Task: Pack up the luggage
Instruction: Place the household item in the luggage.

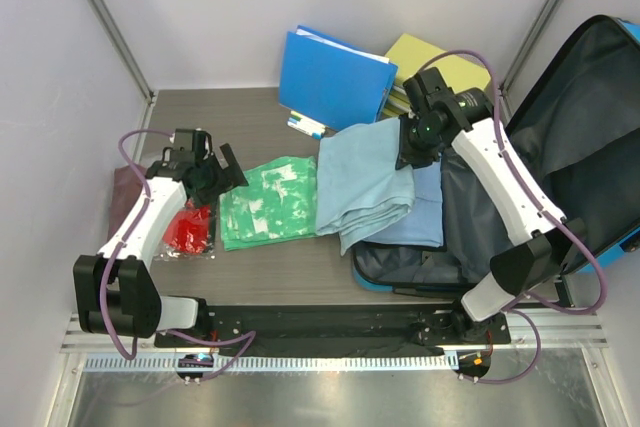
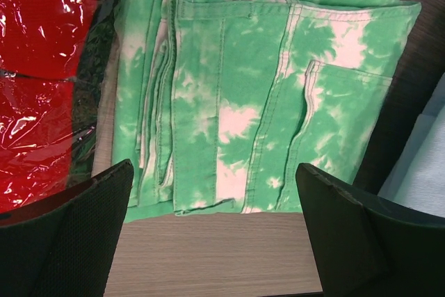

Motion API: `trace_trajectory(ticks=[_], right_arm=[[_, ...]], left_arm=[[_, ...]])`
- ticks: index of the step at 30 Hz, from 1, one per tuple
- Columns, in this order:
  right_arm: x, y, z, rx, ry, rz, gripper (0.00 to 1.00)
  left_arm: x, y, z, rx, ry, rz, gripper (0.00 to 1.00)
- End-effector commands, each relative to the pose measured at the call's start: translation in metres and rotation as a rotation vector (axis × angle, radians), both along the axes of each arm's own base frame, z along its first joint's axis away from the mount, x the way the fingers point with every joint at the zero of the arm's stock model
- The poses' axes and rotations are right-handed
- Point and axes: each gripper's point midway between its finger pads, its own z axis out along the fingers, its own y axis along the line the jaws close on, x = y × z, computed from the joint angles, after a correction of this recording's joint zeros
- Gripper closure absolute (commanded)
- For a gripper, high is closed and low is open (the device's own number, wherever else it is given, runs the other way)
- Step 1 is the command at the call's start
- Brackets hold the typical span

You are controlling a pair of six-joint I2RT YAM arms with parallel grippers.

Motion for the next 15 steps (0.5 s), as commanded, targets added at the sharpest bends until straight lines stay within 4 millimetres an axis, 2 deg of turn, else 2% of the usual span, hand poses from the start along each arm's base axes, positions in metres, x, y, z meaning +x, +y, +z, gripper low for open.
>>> trace_trajectory(ticks=[1,7,13,15], right_arm=[[-0.010,-0.039,0.054,-0.084,-0.148,-0.049,0.99],[-0.012,-0.059,0.065,-0.155,-0.174,-0.083,0.99],[-0.013,-0.061,0.051,-0.157,-0.174,-0.099,0.99],[-0.012,-0.062,0.040,-0.159,-0.173,-0.105,0.99]], left_arm=[[0.000,-0.003,0.005,-0.011,-0.022,-0.032,0.00],[0.006,-0.007,0.004,-0.029,-0.024,-0.047,0.00],[0.010,-0.009,0.001,-0.034,-0.021,-0.060,0.00],[0.010,-0.011,-0.002,-0.039,-0.015,-0.065,0.00]])
